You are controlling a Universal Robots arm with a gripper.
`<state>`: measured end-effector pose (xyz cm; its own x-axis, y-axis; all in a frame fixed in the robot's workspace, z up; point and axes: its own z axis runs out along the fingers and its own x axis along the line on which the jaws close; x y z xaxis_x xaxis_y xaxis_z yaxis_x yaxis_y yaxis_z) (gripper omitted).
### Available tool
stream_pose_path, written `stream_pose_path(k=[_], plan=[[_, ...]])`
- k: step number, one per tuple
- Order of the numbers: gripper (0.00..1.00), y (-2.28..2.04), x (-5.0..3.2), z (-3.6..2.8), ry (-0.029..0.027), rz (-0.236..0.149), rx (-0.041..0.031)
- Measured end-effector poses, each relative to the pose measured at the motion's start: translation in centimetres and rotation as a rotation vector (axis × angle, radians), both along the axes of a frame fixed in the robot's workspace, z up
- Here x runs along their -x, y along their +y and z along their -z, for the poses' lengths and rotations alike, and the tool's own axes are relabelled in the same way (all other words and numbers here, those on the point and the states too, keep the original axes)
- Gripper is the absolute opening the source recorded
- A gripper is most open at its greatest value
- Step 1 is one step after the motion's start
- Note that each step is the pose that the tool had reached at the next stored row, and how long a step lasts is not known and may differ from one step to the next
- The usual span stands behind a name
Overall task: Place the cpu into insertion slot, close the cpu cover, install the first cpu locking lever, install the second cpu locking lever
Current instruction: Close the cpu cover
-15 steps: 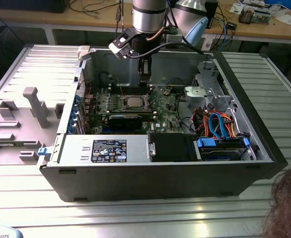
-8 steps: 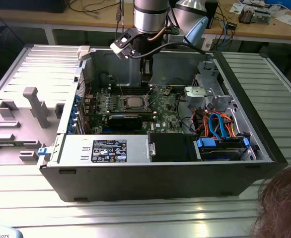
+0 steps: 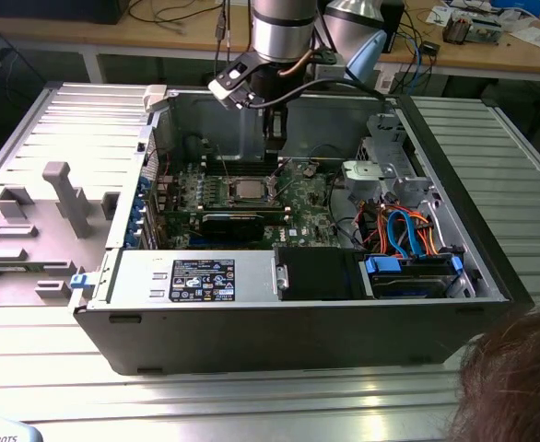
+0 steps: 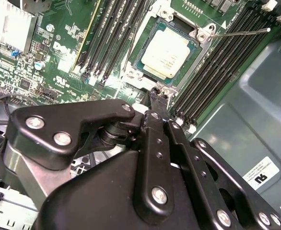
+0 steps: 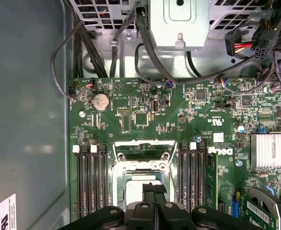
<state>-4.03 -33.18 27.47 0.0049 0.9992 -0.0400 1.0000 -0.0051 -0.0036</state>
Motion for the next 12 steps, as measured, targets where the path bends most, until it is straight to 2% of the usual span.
stream_pose_path(k=[12], plan=[[0.11, 0.0, -0.53, 0.0, 0.0, 0.0, 0.0]])
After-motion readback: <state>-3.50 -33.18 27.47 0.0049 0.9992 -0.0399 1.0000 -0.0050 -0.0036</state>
